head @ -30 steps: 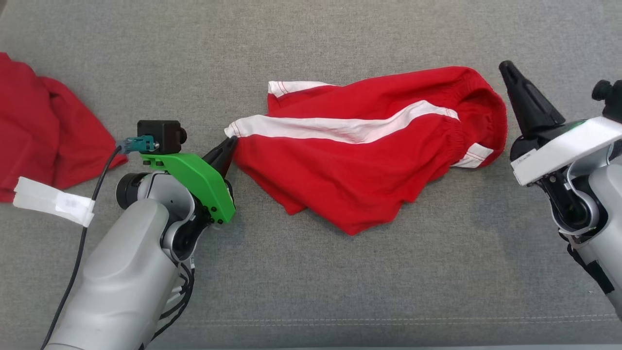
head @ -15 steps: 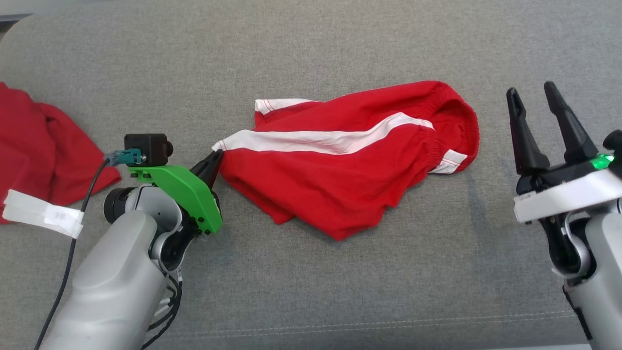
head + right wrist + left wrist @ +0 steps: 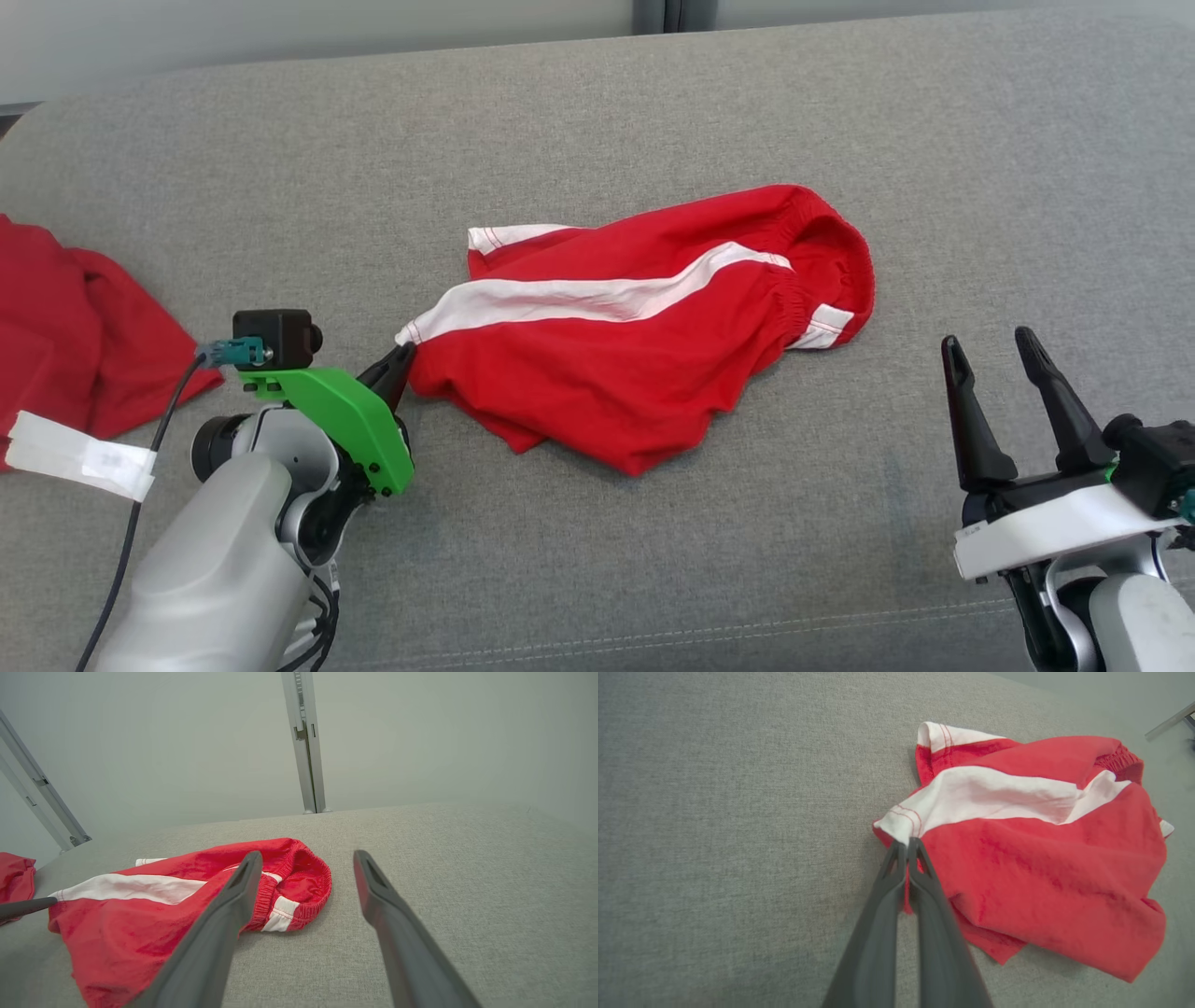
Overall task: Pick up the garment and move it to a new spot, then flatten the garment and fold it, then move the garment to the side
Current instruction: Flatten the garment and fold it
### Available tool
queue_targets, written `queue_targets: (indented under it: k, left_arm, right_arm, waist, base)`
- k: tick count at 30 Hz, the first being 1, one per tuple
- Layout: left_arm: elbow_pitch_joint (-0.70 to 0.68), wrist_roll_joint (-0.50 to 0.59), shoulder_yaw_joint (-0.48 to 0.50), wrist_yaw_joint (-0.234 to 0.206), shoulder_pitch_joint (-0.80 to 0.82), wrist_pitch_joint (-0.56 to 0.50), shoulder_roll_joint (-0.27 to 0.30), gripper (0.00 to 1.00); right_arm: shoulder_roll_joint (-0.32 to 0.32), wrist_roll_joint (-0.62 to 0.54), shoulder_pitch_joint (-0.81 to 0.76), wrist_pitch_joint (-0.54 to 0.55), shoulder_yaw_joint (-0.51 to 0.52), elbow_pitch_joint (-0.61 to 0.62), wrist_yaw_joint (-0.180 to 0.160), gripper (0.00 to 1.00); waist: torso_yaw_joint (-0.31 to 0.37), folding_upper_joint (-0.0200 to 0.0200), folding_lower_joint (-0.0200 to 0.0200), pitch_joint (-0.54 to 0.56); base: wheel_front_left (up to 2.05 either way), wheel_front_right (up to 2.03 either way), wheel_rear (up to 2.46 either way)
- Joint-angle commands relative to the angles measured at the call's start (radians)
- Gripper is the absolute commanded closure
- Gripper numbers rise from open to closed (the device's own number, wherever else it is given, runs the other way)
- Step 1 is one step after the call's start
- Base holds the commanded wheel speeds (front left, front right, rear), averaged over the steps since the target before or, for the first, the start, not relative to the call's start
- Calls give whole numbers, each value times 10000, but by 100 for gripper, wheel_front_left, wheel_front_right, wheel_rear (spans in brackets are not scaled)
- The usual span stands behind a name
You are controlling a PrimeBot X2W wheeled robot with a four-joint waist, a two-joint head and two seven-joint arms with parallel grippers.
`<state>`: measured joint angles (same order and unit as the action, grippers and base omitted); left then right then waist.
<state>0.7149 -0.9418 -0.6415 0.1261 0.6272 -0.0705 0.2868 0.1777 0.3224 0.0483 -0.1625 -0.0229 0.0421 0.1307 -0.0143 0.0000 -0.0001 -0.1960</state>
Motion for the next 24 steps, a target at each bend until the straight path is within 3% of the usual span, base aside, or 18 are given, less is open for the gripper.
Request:
queue_targets:
  k: [1,16,24]
  left_arm:
    - [-40,-107,13,-46,-120,-27,80,100]
    - [-346,-161,-50,-198,-244,-101,178,100]
    - [-475,-131,-143,-206,-96,-152,43,100]
  right_arm:
    - [-42,-143,-169,86,34,126,-2,0]
    - [-193,-102,-310,481,28,446,0,0]
    - [181,256,106,830,46,-52,0,0]
  waist:
    - [63,0,1,75]
    - [-20,0,1,76]
    - [-212,0,1,-100]
  base:
    - [0,0,0]
    - [0,0,0]
    - [0,0,0]
